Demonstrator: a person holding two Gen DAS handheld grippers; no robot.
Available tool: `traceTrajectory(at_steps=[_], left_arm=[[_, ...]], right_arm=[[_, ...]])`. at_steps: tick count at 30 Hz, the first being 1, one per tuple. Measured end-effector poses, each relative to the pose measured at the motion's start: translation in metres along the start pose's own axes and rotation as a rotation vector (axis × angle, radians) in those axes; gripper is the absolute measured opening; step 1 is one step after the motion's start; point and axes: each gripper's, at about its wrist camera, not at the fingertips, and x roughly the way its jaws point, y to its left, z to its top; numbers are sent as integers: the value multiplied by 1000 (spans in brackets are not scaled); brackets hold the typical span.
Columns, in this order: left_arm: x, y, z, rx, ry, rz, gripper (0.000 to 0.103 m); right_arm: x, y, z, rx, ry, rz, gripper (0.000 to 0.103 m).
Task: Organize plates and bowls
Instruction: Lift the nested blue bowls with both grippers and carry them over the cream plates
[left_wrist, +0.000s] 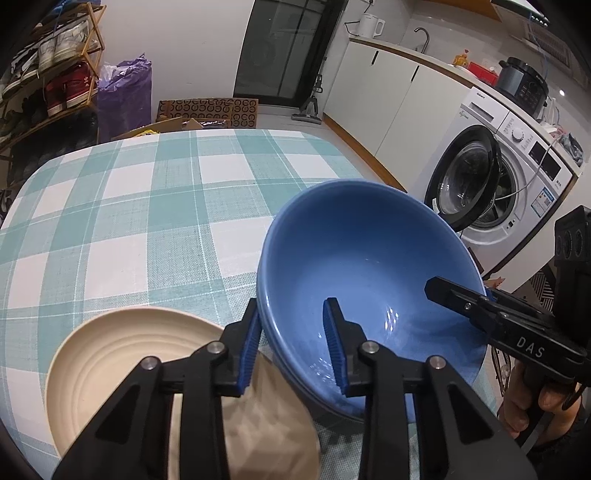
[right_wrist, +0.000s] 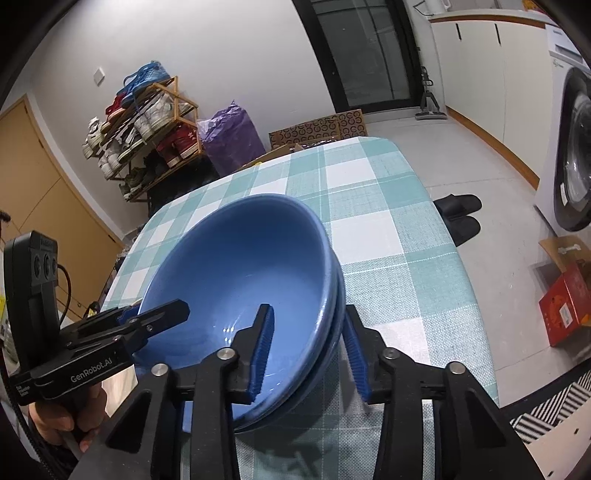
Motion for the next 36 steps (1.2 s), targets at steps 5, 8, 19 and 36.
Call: traceTrajectory(at_steps=[5,8,19,36], left_arm=[[-1,-1,0,6,-1,7,31],[-3,-3,-1,10,-4,6,30],[-9,-10,-1,26,-21,23,30],[-42,-13,1,30,-85,26,30]], right_arm=[[-1,1,0,4,-2,-13,35],[-2,1,0,1,-1,-22,34],[-8,0,-2,-6,-9,-33,33],[-44,21,3,-47,-67,-37,33]])
